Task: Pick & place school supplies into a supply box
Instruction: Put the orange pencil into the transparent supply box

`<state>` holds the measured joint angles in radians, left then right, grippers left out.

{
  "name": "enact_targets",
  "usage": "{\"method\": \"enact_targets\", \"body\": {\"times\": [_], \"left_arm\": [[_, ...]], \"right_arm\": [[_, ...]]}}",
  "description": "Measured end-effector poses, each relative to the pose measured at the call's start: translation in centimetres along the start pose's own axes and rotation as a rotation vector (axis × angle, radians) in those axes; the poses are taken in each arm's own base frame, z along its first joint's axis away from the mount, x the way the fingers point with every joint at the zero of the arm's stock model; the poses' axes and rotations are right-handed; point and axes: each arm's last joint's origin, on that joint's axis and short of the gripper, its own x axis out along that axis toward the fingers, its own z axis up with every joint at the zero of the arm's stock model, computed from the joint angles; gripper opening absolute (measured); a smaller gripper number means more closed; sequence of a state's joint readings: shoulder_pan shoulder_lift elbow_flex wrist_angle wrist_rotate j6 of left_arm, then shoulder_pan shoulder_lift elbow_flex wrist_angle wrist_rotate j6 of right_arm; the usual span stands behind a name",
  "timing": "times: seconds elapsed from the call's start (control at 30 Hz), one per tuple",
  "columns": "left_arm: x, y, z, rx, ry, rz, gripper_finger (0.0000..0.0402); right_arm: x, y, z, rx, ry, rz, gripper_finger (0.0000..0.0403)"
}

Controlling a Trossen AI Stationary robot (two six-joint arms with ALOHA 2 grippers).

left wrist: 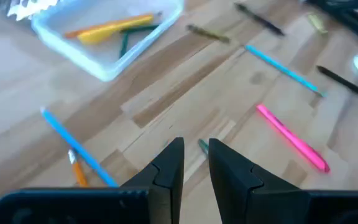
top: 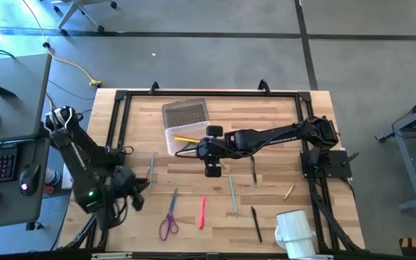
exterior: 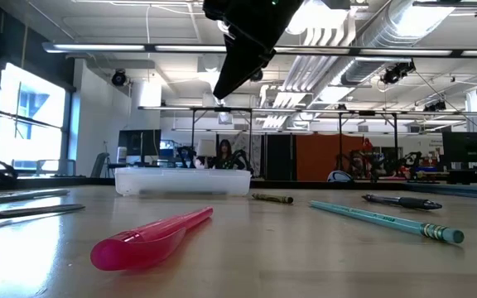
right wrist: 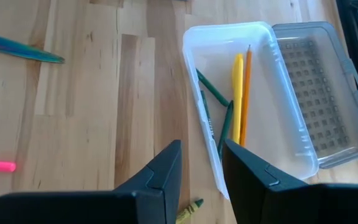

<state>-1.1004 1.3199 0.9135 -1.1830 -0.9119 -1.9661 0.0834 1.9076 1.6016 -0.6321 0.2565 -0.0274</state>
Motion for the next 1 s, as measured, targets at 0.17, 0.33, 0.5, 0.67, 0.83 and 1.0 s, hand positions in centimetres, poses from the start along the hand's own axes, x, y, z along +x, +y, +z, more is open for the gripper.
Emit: {"method": "enact_targets", "body": {"times": [0.17, 0.33, 0.5, 0.67, 0.83, 1.0], "left_arm": [[1.2, 1.0, -3.9, 0.092, 0.018, 0.073, 0.0111], [3.4, 2.3, -7.2, 0.016, 0.111, 0.326, 0.0111], [4.7, 2.6, -8.9, 0.022, 0.042, 0.385, 0.0111], [5.4, 2.8, -9.8, 0.022, 0.005, 0.419, 0.0111], [5.6, 2.8, -10.1, -0.016, 0.001, 0.412, 0.0111], [5.6, 2.7, -10.1, -0.025, 0.006, 0.411, 0.0111]], "right_arm": [[0.0, 0.0, 0.0, 0.0, 0.002, 0.0, 0.0098], [0.0, 0.0, 0.0, 0.001, -0.002, -0.002, 0.0098], [0.0, 0.0, 0.0, 0.001, -0.004, -0.002, 0.0098], [0.0, 0.0, 0.1, -0.03, -0.014, -0.003, 0.0098], [0.0, 0.0, 0.2, -0.036, -0.019, -0.004, 0.0098], [0.0, 0.0, 0.2, -0.035, -0.023, -0.003, 0.0098]]}}
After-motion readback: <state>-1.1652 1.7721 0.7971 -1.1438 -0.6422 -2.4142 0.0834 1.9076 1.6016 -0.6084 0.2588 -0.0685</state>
